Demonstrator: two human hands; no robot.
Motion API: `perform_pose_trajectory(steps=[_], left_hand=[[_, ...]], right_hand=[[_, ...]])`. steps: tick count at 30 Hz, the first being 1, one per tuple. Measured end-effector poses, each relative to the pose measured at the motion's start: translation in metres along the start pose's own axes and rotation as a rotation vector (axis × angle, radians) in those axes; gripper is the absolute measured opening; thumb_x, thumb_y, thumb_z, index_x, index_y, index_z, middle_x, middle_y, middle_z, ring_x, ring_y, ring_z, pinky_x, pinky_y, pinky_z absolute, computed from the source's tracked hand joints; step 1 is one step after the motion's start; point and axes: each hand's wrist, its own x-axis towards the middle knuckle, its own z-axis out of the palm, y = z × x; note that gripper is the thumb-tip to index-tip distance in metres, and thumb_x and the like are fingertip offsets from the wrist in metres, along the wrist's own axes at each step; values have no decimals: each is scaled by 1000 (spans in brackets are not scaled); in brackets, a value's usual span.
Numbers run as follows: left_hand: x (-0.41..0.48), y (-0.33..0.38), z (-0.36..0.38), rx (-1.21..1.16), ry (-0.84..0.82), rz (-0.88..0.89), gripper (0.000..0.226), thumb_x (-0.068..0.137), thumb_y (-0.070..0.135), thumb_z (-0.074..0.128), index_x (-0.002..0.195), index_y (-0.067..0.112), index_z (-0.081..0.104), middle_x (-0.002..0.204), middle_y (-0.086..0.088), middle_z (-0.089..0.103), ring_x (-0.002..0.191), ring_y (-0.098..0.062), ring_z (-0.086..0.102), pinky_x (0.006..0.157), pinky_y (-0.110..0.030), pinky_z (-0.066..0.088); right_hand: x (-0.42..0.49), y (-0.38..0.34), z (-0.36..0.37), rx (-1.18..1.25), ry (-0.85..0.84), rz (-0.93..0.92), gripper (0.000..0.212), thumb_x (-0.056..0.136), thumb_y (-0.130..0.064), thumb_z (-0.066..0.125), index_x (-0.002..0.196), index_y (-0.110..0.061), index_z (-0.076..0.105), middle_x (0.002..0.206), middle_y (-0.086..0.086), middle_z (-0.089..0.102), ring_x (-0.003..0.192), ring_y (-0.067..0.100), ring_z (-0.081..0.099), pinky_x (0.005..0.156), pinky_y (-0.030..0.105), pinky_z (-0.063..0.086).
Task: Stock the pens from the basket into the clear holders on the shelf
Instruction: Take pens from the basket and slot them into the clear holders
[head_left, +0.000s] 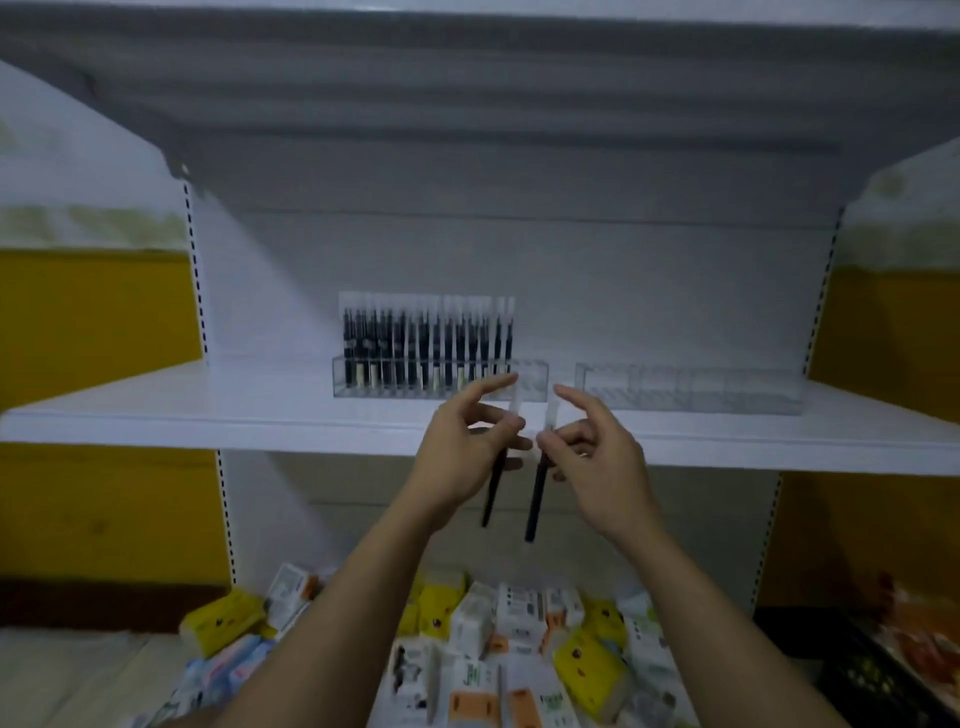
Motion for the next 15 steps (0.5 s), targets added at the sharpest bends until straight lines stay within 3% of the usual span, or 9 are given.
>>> perform_pose_trajectory(steps=[4, 7, 11, 15], left_hand=[[39, 26, -5, 68, -47, 61, 36, 93, 9, 59, 125, 24, 58, 98, -13, 68, 84, -19, 72, 75, -39, 60], [71, 34, -12, 206, 0, 151, 31, 90, 12, 64, 117, 26, 60, 91, -5, 71, 85, -13, 70, 78, -35, 59], [113, 43, -18, 280, 70, 189, 28, 87, 13, 67, 111, 25, 60, 107, 2, 64, 92, -13, 66, 77, -32, 59], [149, 44, -23, 391, 142, 240, 24, 87, 15, 68, 107, 25, 59, 103, 5, 64, 90, -7, 63, 76, -24, 56]], right_hand=[[41, -17, -8, -22, -3, -78, 38, 90, -18, 66, 124, -34, 58, 80, -2, 67, 74, 10, 67, 72, 37, 59], [74, -20, -8, -14, 11, -119, 36, 89, -19, 67, 121, -34, 59, 91, -6, 63, 74, 16, 67, 71, 43, 59], [115, -21, -4, 4, 85, -146, 36, 89, -15, 67, 120, -30, 57, 94, -7, 59, 76, 18, 66, 72, 43, 59], [155, -17, 2, 8, 113, -159, 33, 88, -15, 68, 113, -30, 55, 93, -6, 59, 78, 17, 65, 73, 41, 59]])
